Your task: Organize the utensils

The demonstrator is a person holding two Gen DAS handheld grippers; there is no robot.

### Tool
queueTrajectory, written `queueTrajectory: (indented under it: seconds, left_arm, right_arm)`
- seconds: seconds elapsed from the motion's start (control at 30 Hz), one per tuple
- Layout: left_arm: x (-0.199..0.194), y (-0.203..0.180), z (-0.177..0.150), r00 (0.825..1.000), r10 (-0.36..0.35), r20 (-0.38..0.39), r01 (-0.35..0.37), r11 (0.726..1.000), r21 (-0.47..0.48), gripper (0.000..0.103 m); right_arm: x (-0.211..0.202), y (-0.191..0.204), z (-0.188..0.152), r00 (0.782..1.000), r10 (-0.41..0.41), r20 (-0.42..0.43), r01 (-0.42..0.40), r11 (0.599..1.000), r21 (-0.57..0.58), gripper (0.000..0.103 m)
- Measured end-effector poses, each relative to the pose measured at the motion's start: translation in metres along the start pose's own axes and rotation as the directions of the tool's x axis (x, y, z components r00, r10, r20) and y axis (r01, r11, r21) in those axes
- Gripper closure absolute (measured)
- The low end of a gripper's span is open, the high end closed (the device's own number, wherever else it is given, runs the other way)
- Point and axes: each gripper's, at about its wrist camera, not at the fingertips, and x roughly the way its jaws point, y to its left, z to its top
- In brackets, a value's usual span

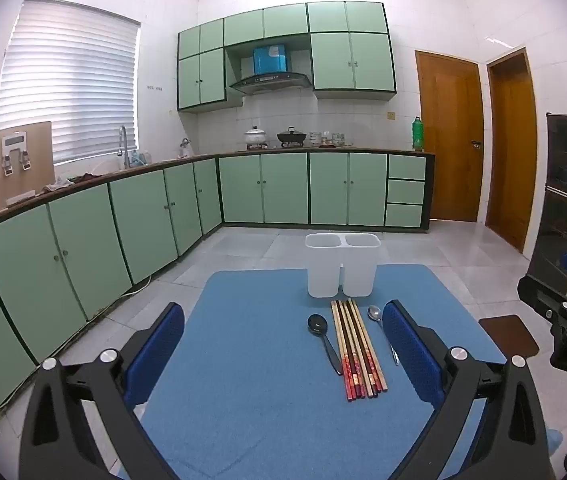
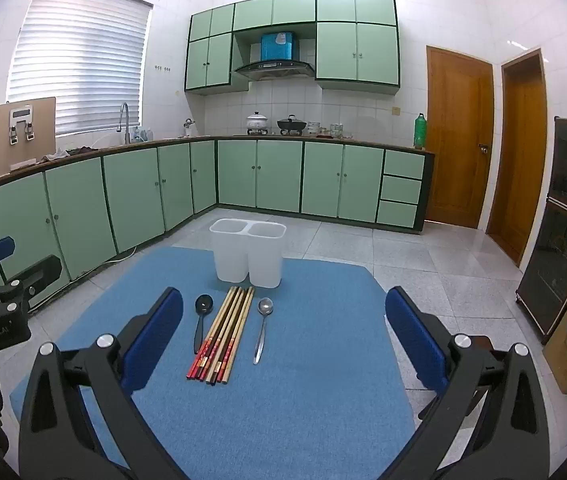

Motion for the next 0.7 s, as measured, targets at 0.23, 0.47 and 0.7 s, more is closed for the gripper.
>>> queueTrajectory:
  seconds: [0.23,0.47,0.7]
  left_arm:
    - [-0.0003,-0.0006,0.0020,1.000,0.002,-0.002,-0.002,1.000,-0.005,0.006]
    - [0.0029,0.0041,0.0011,1.000,0.005,-0.006,-0.005,1.000,-0.007,0.006]
    - [0.0057,0.0057,-0.0010,1.000,0.009,-0.011,-0.009,1.000,-0.007,0.006]
  right_arm:
    - [-0.0001,0.0001,-0.0004,1.000,0.002,0.000,-0.002,1.000,0.002,0.005]
    - [0.0004,-0.0001,-0.0003,1.000,0.001,-0.003,-0.001,1.000,0.004,0.005]
    - [0.0007,-0.0002,-0.0001,1.000,0.002,-0.004,-0.002,1.000,0.006,0.005]
